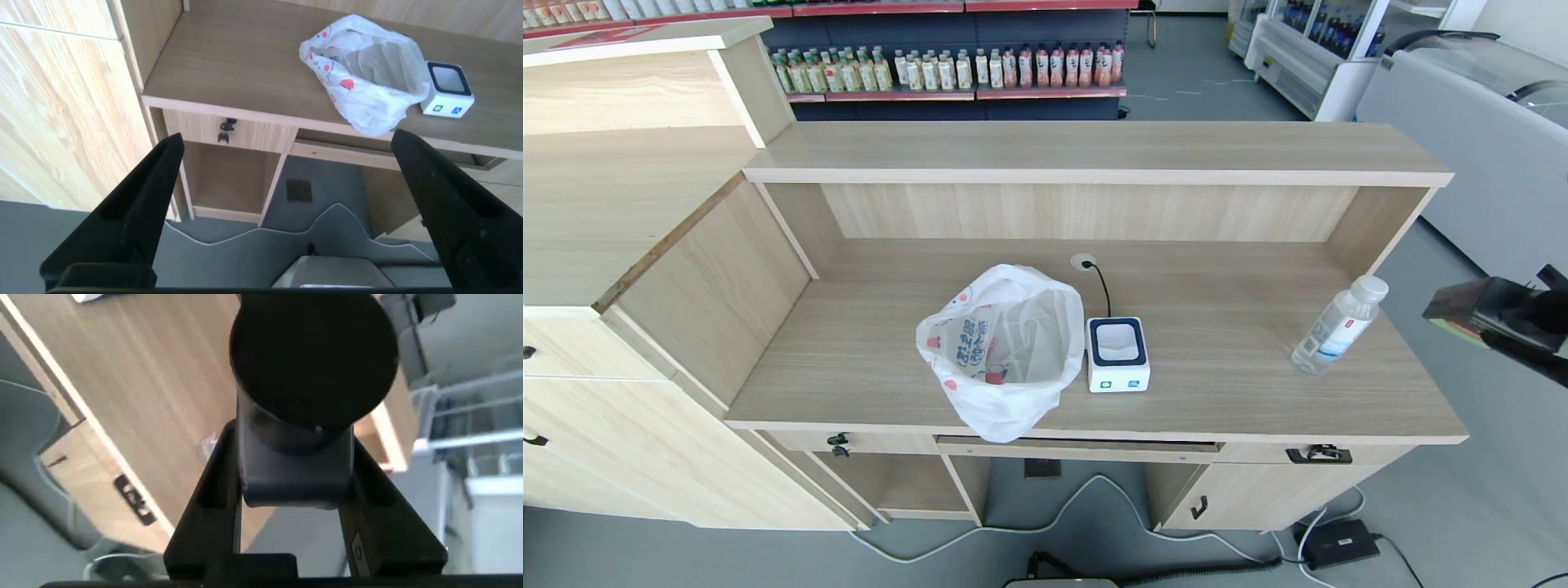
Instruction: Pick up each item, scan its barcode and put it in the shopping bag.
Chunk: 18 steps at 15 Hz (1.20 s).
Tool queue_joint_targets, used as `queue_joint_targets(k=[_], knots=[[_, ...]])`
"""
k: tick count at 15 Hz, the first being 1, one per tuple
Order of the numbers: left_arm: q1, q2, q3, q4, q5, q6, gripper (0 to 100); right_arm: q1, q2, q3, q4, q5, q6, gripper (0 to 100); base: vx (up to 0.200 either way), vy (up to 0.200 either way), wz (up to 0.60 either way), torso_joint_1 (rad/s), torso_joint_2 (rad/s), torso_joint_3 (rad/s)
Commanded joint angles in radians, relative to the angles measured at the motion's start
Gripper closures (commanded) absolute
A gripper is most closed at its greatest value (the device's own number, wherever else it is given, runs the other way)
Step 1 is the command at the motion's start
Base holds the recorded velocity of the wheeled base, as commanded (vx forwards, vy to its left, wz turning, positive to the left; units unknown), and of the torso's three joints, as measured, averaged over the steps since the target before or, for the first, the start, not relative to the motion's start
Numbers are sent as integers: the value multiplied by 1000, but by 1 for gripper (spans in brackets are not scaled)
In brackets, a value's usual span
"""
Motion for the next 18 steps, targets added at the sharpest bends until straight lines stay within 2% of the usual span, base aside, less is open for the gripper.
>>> queue_joint_targets(k=[1, 3, 6, 8, 9, 10, 12, 14, 15, 16, 18], knots=[[0, 0, 1, 0, 0, -1, 0, -142, -23, 40, 110, -37, 124, 100, 0, 0, 0, 0, 0, 0], [0, 0, -1, 0, 0, -1, 0, -190, -23, 40, 133, -37, 130, 100, 0, 0, 0, 0, 0, 0], [0, 0, 1, 0, 0, -1, 0, -193, -42, 43, 133, -32, 130, 100, 0, 0, 0, 0, 0, 0], [0, 0, 1, 0, 0, -1, 0, -167, -62, 42, 136, -21, 136, 100, 0, 0, 0, 0, 0, 0], [0, 0, 1, 0, 0, -1, 0, -122, -72, 33, 136, -21, 165, 100, 0, 0, 600, 2, 2, 2], [0, 0, 1, 0, 0, -1, 0, -59, -82, 20, 130, -43, 243, 100, 0, 0, 600, 7, -2, 2], [0, 0, 1, 0, 0, -1, 0, 168, -76, -33, 130, -278, 495, 100, 0, 0, 600, 0, 5, 7], [0, 0, -1, 0, 0, -1, 0, 344, 7, -83, 126, -299, 837, 100, 0, 0, 300, 1, 4, -1], [0, 0, 1, 0, 0, -1, 0, 367, 57, -110, 122, -299, 944, 100, 0, 0, 0, 0, 0, 0], [0, 0, 1, 0, 0, -1, 0, 382, 146, -159, 87, -299, 1170, 100, 0, 0, 0, 0, 0, 0], [0, 0, 1, 0, 0, -1, 0, 386, 266, -162, -43, -331, 1444, 100, 0, 0, 0, 0, 0, 0]])
